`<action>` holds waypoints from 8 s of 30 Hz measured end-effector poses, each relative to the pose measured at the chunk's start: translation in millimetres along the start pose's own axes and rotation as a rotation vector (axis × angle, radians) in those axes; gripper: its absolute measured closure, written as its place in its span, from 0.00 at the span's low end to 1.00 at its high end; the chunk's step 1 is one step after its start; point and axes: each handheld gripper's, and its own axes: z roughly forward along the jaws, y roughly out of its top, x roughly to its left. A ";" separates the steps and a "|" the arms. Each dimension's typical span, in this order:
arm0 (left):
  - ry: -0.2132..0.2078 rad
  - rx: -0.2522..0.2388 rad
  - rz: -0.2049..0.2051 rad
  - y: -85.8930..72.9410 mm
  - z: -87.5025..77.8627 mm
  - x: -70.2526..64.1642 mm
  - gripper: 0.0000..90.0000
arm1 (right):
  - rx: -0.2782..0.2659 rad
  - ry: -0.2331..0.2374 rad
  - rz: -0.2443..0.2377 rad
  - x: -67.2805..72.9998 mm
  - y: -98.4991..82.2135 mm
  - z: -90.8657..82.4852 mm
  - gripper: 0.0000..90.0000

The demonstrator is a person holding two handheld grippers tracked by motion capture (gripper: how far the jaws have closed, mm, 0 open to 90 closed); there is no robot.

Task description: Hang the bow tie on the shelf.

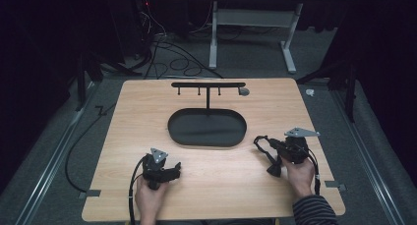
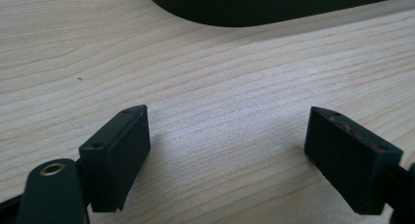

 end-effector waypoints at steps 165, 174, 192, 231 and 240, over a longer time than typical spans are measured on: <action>0.002 0.000 0.001 -0.1 0.0 0.2 0.19 | -0.089 0.030 -0.041 15.2 151.3 52.8 0.89; 0.001 0.000 0.001 -0.1 0.0 0.2 0.19 | -0.095 0.038 -0.022 9.1 143.0 45.1 0.83; 0.001 0.000 0.001 -0.1 0.0 0.2 0.19 | -0.138 0.058 0.000 -0.4 133.3 23.8 0.72; 0.001 -0.001 0.000 -0.1 0.1 0.2 0.19 | -0.174 0.075 0.050 -21.4 109.4 -9.0 0.65; 0.002 -0.001 0.000 -0.1 0.0 0.2 0.19 | -0.184 0.072 0.068 -28.6 101.9 -17.7 0.65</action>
